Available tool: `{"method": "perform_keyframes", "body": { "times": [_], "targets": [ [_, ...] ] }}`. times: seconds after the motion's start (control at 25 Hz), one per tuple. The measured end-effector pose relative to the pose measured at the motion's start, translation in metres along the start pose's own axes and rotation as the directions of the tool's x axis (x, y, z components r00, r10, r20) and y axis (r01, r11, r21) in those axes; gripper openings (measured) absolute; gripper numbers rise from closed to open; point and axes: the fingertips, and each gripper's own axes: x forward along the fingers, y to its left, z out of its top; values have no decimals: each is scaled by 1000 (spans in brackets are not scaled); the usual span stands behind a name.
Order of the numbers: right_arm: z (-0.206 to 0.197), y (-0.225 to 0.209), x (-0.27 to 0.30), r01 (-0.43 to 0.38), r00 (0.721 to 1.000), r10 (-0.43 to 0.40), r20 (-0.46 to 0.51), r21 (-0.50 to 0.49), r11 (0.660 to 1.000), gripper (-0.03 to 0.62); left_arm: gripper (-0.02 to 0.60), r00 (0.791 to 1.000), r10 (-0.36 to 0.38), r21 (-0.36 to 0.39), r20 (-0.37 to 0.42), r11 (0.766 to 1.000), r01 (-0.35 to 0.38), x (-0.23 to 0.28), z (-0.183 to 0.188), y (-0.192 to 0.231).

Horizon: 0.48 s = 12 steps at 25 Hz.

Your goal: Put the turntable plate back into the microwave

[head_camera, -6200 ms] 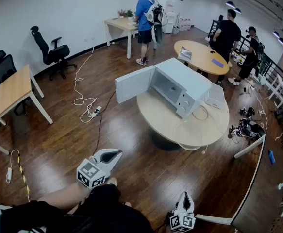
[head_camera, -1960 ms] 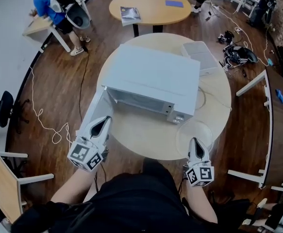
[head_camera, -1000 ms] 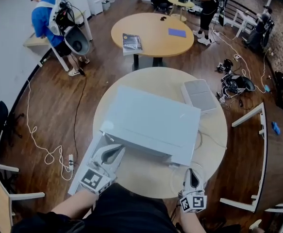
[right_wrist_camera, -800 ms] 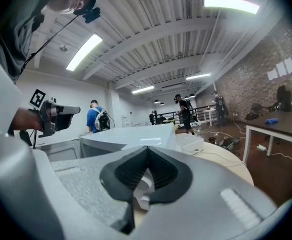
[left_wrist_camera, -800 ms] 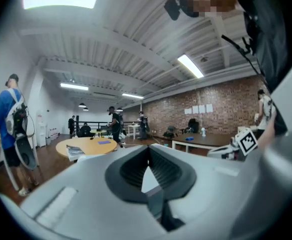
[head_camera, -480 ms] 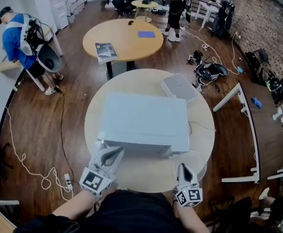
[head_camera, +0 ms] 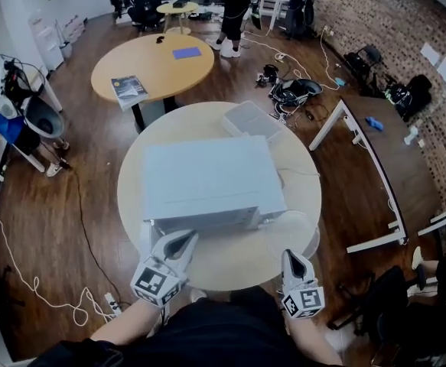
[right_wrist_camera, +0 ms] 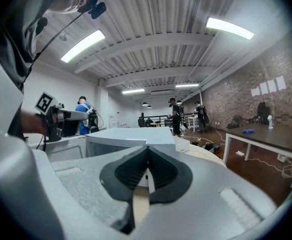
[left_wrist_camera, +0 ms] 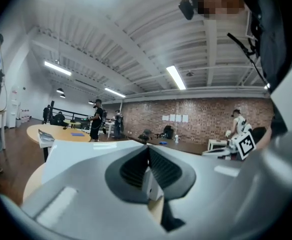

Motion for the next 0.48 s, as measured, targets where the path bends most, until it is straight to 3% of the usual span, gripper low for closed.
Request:
{"method": "perform_keyframes", "body": {
  "times": [0.08,0.24,0.36,0.48],
  "targets": [
    [-13,-7,-4,9,1000,-9,-20,-4,1000,2,3,1000,3,-20,11,1000,-3,-1,0,3],
    [-19,-13,7,-11,1000,12,-14,51,999,2,3,997,78,-49,13,996,-78,-23,9,15],
    [-2,-34,2,54,998,-57,24,117,992,2,3,997,71,-66,-1,995,-71,-18,9,10],
    [-10,-59,3,90,996,-90,-3,108,990,2,3,998,60,-68,-20,996,-61,0,6,6]
  ]
}}
